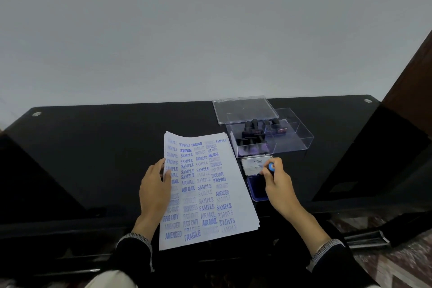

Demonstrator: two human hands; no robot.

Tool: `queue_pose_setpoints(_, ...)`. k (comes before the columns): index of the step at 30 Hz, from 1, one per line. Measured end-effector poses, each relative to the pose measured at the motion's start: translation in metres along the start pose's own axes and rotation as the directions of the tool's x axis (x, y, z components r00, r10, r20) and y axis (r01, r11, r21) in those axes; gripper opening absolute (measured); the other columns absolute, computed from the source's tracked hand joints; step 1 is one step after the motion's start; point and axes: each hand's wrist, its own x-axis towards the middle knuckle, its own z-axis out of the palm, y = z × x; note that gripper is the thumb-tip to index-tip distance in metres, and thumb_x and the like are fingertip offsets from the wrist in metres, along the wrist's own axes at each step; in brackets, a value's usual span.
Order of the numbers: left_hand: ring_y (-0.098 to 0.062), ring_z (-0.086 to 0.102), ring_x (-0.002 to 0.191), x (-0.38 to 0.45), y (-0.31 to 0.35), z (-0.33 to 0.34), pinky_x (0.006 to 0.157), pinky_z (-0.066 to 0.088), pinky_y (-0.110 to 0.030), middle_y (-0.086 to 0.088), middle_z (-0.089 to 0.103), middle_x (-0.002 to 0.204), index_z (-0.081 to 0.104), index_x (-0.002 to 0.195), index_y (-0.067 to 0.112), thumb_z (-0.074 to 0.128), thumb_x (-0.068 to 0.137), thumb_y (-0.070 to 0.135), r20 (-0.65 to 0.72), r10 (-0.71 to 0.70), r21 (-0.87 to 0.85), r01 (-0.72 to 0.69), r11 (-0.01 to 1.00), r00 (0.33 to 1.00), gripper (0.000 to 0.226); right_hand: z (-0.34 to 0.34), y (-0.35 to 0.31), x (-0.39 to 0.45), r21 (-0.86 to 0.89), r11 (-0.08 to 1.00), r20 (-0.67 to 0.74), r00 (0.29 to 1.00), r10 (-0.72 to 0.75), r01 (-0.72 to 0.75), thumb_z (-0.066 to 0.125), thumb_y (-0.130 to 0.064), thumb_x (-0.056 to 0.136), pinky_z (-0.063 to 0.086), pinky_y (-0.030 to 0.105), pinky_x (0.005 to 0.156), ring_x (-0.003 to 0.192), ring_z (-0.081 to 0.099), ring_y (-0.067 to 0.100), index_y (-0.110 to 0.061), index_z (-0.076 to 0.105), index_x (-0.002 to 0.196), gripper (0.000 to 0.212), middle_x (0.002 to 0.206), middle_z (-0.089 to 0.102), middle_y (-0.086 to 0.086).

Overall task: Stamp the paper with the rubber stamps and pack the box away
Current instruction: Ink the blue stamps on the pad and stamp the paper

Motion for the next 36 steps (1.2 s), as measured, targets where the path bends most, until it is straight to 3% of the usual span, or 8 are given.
queue_pose_setpoints(3,-0.005,0.053,0.094,0.0,-0.002,-0.003,0.082,0.046,-0.027,0.013,0.052,0.108,0.054,0.127,0.025,0.048,0.098,0.018,-0.001,0.002,0.026,-0.002,1.0,1.0,0.03,0.017,-0.019,0.005,0.148,0.989,-0.035,0.999,0.024,-0.019,0.043,-0.015,0.099,0.044,0.018,0.062,0.074,0.055,0.013,-0.012,0.046,0.102,0.005,0.086,0.058,0.002)
queue_pose_setpoints(8,-0.009,0.055,0.096,0.002,-0.022,-0.013,0.093,0.048,-0.044,0.011,0.056,0.105,0.056,0.116,0.028,0.046,0.097,0.019,-0.027,0.013,0.185,-0.008,0.983,1.0,0.024,0.044,-0.037,0.032,0.271,0.962,0.061,0.998,0.01,-0.026,0.041,-0.018,0.1,0.048,0.03,0.073,0.076,0.055,0.012,-0.026,0.048,0.098,0.011,0.096,0.061,-0.001)
queue_pose_setpoints(16,-0.023,0.043,0.117,0.008,-0.007,-0.003,0.094,0.037,-0.037,-0.002,0.048,0.133,0.05,0.132,0.016,0.055,0.091,0.015,-0.097,-0.009,0.372,0.045,0.927,0.995,0.041,0.066,-0.042,0.078,0.119,0.991,0.115,0.99,-0.077,0.063,0.052,-0.011,0.095,0.048,0.008,0.069,0.085,0.061,0.016,-0.016,0.058,0.113,0.019,0.104,0.062,0.008)
queue_pose_setpoints(19,-0.018,0.036,0.129,0.014,0.008,0.015,0.106,0.032,-0.034,0.002,0.046,0.14,0.051,0.133,0.016,0.051,0.095,0.016,-0.003,0.074,0.312,-0.069,0.948,0.997,0.038,0.068,-0.044,0.092,0.056,0.994,0.11,0.989,-0.1,0.094,0.057,-0.012,0.093,0.051,0.02,0.079,0.086,0.063,0.018,-0.014,0.057,0.121,0.029,0.103,0.063,0.007)
queue_pose_setpoints(22,-0.013,0.035,0.133,0.019,0.02,0.032,0.112,0.029,-0.029,0.002,0.046,0.141,0.051,0.133,0.015,0.047,0.098,0.017,0.107,0.146,0.18,-0.164,0.97,0.983,0.035,0.073,-0.048,0.103,-0.023,0.986,0.106,0.981,-0.163,0.166,0.063,-0.015,0.09,0.049,0.019,0.069,0.069,0.057,0.013,-0.014,0.06,0.107,0.018,0.087,0.062,0.004)
queue_pose_setpoints(27,-0.009,0.024,0.142,0.029,0.028,0.052,0.115,0.017,-0.024,0.007,0.036,0.15,0.044,0.141,0.02,0.044,0.101,0.031,0.262,0.194,0.108,-0.229,0.967,0.945,0.042,0.08,-0.039,0.125,-0.24,0.936,0.129,0.965,-0.231,0.256,0.063,-0.029,0.089,0.044,0.021,0.07,0.082,0.052,0.012,-0.024,0.057,0.098,0.012,0.091,0.06,0.004)
queue_pose_setpoints(30,-0.009,0.029,0.138,0.033,0.027,0.059,0.111,0.022,-0.023,0.006,0.038,0.148,0.042,0.141,0.02,0.047,0.098,0.038,0.292,0.2,0.102,-0.239,0.966,0.935,0.047,0.081,-0.034,0.134,-0.253,0.929,0.147,0.96,-0.239,0.27,0.063,-0.03,0.089,0.034,0.013,0.065,0.08,0.046,0.008,-0.025,0.057,0.097,0.011,0.092,0.059,0.005)
queue_pose_setpoints(36,-0.011,0.037,0.125,0.041,0.025,0.071,0.105,0.026,-0.026,0.009,0.045,0.139,0.042,0.139,0.022,0.05,0.091,0.046,0.254,0.216,0.231,-0.276,0.933,0.943,0.055,0.083,-0.032,0.136,-0.259,0.912,0.184,0.943,-0.278,0.319,0.063,-0.025,0.089,0.041,0.027,0.071,0.084,0.049,0.017,-0.02,0.059,0.097,0.011,0.085,0.06,0.003)
